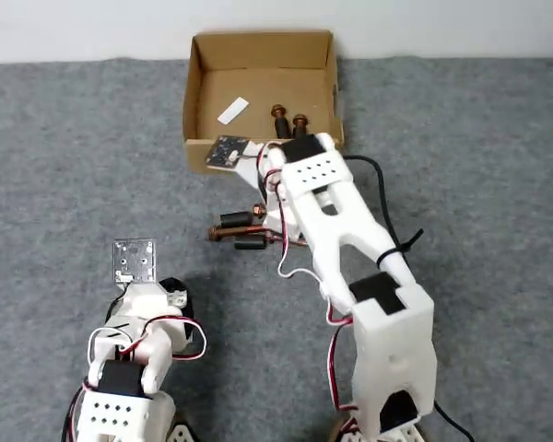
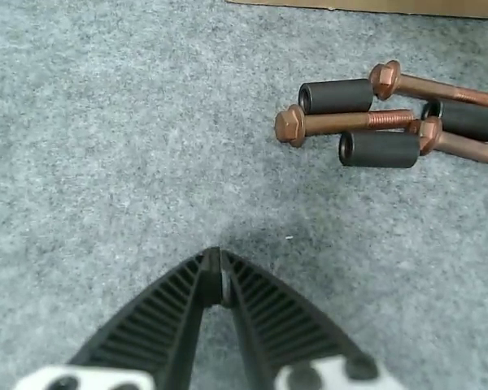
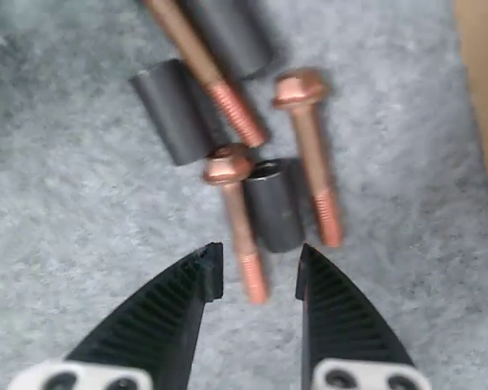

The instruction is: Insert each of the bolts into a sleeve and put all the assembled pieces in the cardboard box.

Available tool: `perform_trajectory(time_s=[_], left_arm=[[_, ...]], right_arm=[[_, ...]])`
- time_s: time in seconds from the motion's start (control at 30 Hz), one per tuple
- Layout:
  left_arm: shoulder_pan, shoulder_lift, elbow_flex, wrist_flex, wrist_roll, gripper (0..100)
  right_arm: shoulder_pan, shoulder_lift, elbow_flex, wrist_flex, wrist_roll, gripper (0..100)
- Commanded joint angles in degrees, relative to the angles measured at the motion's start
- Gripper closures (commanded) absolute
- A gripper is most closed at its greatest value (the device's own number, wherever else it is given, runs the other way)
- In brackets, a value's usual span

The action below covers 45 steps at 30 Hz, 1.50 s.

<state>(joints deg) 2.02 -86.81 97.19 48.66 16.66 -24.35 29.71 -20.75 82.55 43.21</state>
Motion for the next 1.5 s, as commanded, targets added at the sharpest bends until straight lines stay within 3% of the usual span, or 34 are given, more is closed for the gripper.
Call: perform_trajectory(time_s=[0.0, 0.5, 0.83, 1.17, 1.27, 1.47], left_arm=[[-0.26, -0.44, -0.31, -1.76, 0.62, 99], [-0.26, -0.44, -0.31, -1.76, 0.62, 99], [-0.26, -0.44, -0.31, -1.76, 0.62, 99], [-0.26, -0.44, -0.31, -1.76, 0.62, 99], [-0.26, -0.44, -0.31, -1.76, 0.62, 99], [-0.26, -0.44, -0.31, -1.76, 0.62, 99]], right_arm=[[1.80, 1.63, -5.45, 0.40, 1.05, 86.3], [1.45, 8.48, -6.33, -3.30, 1.05, 86.4], [1.45, 12.62, -6.33, -9.63, 1.05, 92.0], [1.01, 13.76, -6.33, -5.93, 1.05, 92.5], [0.75, 13.05, -6.68, -4.09, 1.05, 99.2], [1.19, 8.22, -15.21, 6.55, -0.79, 98.8]])
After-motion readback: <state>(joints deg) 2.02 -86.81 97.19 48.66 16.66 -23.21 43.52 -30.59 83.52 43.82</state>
